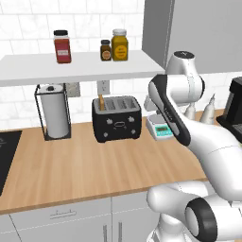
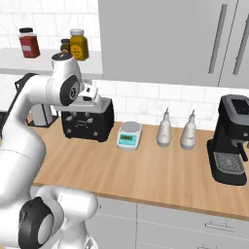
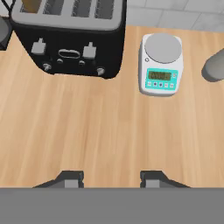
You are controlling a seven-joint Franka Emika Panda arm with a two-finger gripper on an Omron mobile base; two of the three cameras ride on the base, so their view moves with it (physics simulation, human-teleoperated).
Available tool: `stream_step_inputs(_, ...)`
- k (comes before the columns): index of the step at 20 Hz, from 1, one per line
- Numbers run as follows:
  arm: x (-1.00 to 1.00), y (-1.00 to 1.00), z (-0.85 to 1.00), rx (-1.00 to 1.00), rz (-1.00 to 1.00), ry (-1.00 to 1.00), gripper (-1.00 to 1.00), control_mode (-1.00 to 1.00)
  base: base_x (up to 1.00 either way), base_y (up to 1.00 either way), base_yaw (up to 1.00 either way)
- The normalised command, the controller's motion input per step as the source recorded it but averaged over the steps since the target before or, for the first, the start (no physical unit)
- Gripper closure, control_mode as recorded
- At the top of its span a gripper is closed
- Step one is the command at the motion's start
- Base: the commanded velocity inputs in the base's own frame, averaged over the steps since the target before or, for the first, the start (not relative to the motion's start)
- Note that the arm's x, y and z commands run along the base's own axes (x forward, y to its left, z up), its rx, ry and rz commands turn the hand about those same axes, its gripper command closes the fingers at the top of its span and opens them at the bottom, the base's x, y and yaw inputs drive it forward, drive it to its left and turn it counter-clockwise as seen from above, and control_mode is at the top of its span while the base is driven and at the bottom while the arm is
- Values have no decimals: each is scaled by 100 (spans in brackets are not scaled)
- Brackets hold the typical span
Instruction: Start the toaster. Once the lever pops up, take the bread to the plate on the dining counter.
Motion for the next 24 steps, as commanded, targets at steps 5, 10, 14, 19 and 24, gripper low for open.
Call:
stream_step_inputs(5, -9, 14, -2, 0, 0, 0, 100, -100, 0, 0, 0)
stream_step_inputs(10, -7, 67, -16, 0, 0, 0, 100, -100, 0, 0, 0)
stream_step_inputs(14, 6, 99, -29, 0, 0, -5, 100, -100, 0, 0, 0)
stream_step_inputs(19, 35, 88, -29, 0, -1, -13, 100, -100, 0, 0, 0)
stream_step_inputs(24, 60, 51, -32, 0, -8, -12, 100, -100, 0, 0, 0)
